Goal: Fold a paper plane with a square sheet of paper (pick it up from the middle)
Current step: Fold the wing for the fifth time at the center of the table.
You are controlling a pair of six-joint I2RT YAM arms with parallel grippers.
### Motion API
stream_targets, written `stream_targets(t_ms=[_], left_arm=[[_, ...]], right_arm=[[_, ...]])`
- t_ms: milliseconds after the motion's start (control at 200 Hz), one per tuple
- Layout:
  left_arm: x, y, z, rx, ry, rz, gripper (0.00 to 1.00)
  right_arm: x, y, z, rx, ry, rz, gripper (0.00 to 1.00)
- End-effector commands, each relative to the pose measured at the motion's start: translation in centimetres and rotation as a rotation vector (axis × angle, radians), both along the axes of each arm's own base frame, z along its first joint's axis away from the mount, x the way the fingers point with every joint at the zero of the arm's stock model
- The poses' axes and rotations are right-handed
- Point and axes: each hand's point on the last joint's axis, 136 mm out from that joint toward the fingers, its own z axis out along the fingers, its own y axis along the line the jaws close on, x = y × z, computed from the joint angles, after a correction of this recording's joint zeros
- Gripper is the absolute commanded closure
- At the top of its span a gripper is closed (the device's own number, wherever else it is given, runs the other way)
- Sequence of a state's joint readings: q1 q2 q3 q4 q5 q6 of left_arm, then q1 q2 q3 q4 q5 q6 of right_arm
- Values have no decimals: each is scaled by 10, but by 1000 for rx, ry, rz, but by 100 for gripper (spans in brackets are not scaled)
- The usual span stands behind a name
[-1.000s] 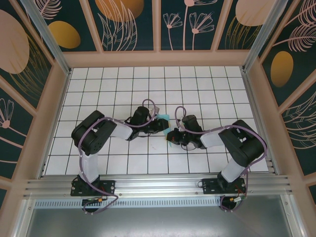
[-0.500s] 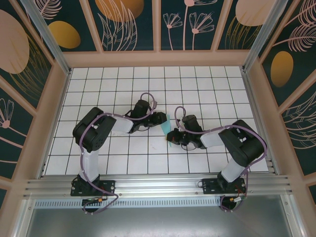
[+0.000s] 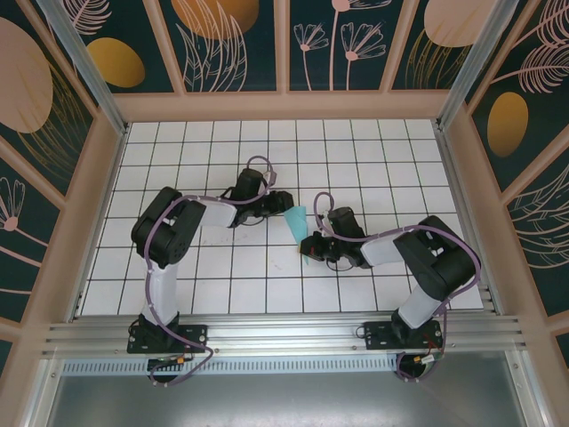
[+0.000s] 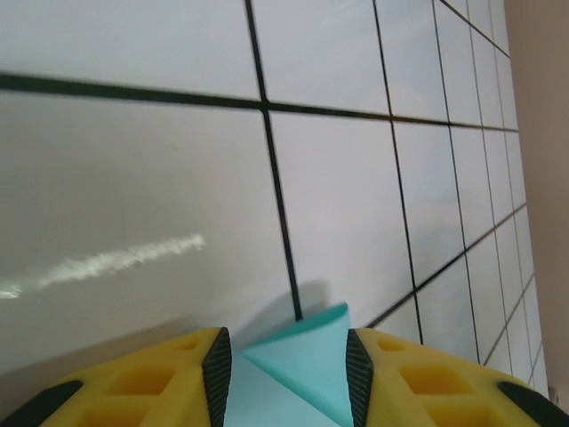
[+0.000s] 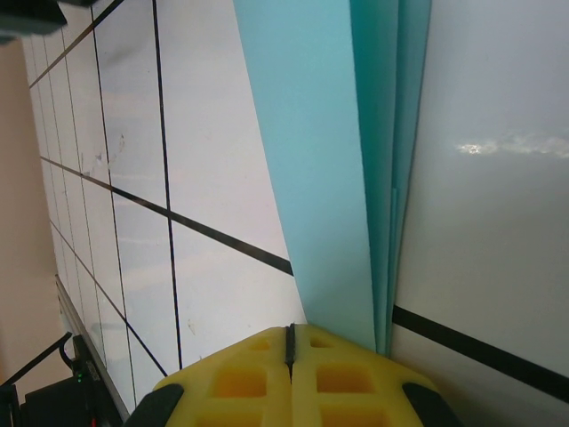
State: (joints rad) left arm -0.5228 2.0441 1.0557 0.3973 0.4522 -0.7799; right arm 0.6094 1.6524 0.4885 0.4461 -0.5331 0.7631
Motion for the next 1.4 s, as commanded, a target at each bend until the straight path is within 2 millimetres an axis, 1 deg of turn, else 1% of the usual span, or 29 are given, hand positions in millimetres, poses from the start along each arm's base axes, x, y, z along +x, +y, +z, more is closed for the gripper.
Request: stream_targets(t_ms=[0,30,85,175,255,345,375,380,395,440,485,555,595,641,646,661,706,746,851,931,1026,1106,1246,1341,1391], left_arm=[[6,33,-36,161,58,73,59],[7,34,-33,163,53,80,59],[10,35,-22,150,33,84,57],[13,31,8,104,-16,84,56],[11,28,33,48,-51,86,55],[3,25,61,-38,-88,86,53],[3,22,76,-70,-114,77,53],[0,23,73,-70,-106,76,53],[-3,23,72,-77,-103,72,53],[-10,17,81,-120,-105,45,54],[-18,7,87,-159,-101,-4,54],[-32,-12,87,-183,-74,-77,55],[-41,-24,83,-189,-56,-117,55],[-54,-34,69,-176,-12,-153,55],[-52,-37,73,-181,-19,-157,55],[-52,-42,75,-182,-19,-163,55],[-56,-50,63,-169,13,-170,55],[-58,-55,58,-172,23,-171,55],[-55,-58,44,-191,61,-127,56],[-51,-62,39,-198,71,-121,55],[-54,-72,40,-218,82,-161,55],[-57,-76,41,-216,83,-187,54],[-60,-74,27,-172,120,-192,53],[-60,-70,12,-129,146,-173,53],[-58,-67,4,-106,154,-155,53]], right_arm=[[-58,-41,-59,-204,247,19,100],[-57,-41,-59,-203,243,18,100],[-55,-40,-57,-198,235,17,100],[-52,-37,-54,-186,223,20,100],[-48,-34,-51,-176,207,28,100],[-43,-27,-45,-153,187,44,100],[-42,-26,-44,-149,181,48,100],[-42,-25,-44,-149,181,50,100],[-41,-25,-43,-147,176,52,100],[-39,-23,-42,-144,168,55,100],[-38,-22,-41,-142,162,58,100],[-37,-21,-41,-142,158,63,100],[-36,-21,-41,-144,157,60,100],[-36,-21,-41,-145,157,60,100],[-35,-21,-41,-145,158,59,100],[-35,-21,-42,-146,157,58,100],[-35,-21,-41,-143,156,54,100],[-35,-21,-40,-138,150,52,100],[-35,-21,-38,-134,141,51,100],[-35,-21,-37,-133,136,52,100],[-34,-21,-37,-134,134,53,100],[-34,-21,-37,-134,133,52,100],[-33,-20,-35,-126,124,49,100],[-31,-20,-33,-122,119,48,100],[-30,-19,-30,-117,112,49,98]])
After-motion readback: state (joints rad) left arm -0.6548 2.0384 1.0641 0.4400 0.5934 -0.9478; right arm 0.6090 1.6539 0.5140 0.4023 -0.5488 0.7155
